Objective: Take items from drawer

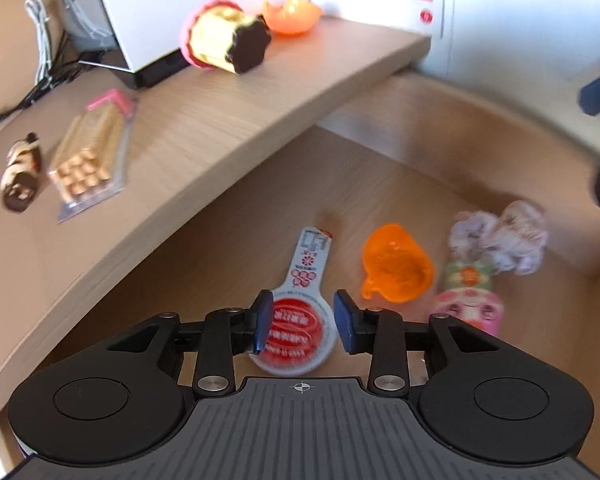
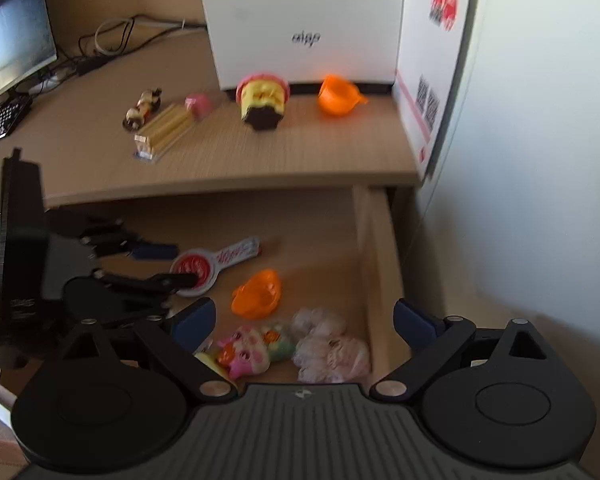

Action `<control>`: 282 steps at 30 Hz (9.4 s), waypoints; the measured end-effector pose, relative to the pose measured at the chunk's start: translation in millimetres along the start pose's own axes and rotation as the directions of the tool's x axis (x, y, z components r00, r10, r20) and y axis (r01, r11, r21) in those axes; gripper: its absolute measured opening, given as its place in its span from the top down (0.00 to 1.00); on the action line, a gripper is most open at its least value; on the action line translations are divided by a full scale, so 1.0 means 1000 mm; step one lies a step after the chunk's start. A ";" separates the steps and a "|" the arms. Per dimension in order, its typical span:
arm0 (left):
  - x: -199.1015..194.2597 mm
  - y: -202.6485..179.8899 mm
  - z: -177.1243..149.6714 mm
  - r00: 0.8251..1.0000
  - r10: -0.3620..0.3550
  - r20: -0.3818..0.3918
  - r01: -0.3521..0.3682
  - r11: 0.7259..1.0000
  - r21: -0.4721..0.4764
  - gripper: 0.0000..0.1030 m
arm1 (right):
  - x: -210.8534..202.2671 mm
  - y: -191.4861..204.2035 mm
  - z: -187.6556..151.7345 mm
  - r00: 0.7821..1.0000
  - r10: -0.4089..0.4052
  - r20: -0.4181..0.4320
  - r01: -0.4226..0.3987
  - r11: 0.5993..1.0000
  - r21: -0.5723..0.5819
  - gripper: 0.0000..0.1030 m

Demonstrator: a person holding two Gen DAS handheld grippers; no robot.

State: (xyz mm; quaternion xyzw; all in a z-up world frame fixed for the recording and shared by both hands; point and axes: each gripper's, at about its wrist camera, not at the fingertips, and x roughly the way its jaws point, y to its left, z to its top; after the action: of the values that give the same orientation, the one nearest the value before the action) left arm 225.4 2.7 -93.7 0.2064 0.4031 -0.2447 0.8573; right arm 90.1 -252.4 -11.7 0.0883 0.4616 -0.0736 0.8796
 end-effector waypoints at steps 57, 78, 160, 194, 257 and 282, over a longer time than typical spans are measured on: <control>-0.107 0.076 -0.055 0.987 -0.156 -0.026 0.130 0.894 -0.430 0.90 | 0.096 0.043 0.028 0.984 -0.036 -0.174 0.017 0.994 -0.109 0.52; -0.085 0.056 -0.056 0.968 -0.220 -0.123 0.141 0.879 -0.456 0.86 | 0.015 0.056 0.023 0.998 -0.053 -0.044 0.052 0.999 -0.014 0.52; -0.064 0.203 -0.011 0.983 0.175 0.056 -0.096 0.748 -0.656 0.67 | 0.013 0.042 0.160 0.973 -0.125 0.192 0.100 0.986 0.137 0.52; -0.140 0.125 -0.063 0.992 -0.051 0.118 0.114 0.771 -0.626 0.64 | -0.015 0.023 0.145 0.944 -0.144 0.296 0.070 0.966 0.247 0.23; -0.017 0.010 -0.078 0.915 -0.201 -0.351 0.258 0.958 0.124 0.65 | 0.016 0.020 0.012 0.986 -0.142 -0.091 0.166 0.914 0.370 0.23; -0.086 0.052 -0.080 0.914 -0.296 -0.278 0.233 0.943 -0.239 0.74 | 0.081 0.112 0.000 0.911 0.005 -0.411 0.041 0.994 0.102 0.63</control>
State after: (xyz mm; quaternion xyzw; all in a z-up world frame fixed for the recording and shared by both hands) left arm 161.2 110.2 -64.3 0.0981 0.5796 -0.2817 0.7583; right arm 159.2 -147.3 -68.8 0.1453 0.6323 -0.0866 0.7560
